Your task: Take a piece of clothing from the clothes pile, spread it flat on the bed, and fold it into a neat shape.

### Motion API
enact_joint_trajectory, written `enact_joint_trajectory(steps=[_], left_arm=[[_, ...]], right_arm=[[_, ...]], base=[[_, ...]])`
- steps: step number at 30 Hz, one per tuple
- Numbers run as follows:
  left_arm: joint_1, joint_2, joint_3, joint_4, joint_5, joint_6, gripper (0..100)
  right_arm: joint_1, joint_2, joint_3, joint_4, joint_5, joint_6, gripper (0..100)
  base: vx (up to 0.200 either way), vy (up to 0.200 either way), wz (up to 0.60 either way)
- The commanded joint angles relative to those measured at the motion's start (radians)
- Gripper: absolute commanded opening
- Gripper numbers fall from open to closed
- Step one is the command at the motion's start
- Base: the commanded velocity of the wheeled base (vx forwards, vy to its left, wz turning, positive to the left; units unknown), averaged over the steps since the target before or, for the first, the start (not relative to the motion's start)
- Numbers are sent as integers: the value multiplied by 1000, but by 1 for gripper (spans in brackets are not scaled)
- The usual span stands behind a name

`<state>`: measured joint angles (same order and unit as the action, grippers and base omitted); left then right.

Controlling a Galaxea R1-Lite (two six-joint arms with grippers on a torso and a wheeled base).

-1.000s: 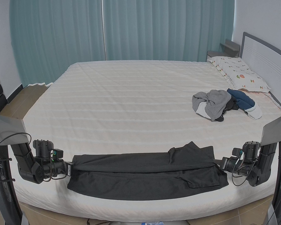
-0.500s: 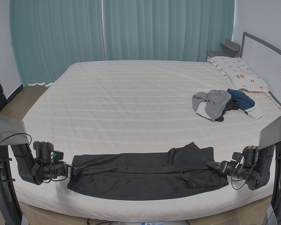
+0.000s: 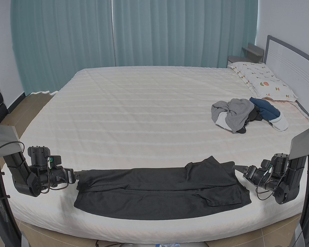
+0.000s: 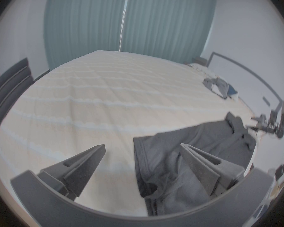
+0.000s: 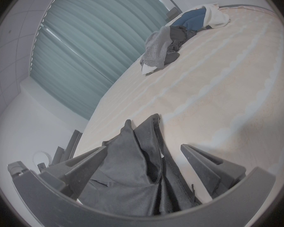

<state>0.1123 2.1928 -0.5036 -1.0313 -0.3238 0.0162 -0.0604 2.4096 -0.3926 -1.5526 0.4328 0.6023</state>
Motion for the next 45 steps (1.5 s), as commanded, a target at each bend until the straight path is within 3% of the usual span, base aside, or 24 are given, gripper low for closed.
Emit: enact_joint_trajectory(steps=[1,6,9,21,27,28,34,37,45], left_arm=[[-2,-7,-81,4,-4,-134,100],[-34,38,-194,76,-4,-357,100],[-42,64,-246,145,-4,-429,100],[-53,88,-308,333,-6,-443,100],[-57,108,-320,352,-3,-441,100],[-59,116,-323,352,0,-440,0],[-56,128,-358,350,26,-453,0],[-49,127,-391,352,80,-502,0],[-53,120,-404,352,91,-533,0]], right_arm=[[-6,-4,-25,-14,-2,71,100],[7,6,-51,-3,-2,143,100],[7,17,-54,-4,-2,145,100],[10,59,-55,-4,-3,145,100],[11,62,-62,-4,-3,145,100],[10,62,-63,-4,-3,145,100],[8,62,-77,-3,-5,145,100],[7,62,-88,-3,-8,145,100],[7,56,-89,-6,-9,146,100]], base=[[0,0,0],[0,0,0],[0,0,0],[0,0,0],[0,0,0],[0,0,0],[0,0,0],[0,0,0],[0,0,0]])
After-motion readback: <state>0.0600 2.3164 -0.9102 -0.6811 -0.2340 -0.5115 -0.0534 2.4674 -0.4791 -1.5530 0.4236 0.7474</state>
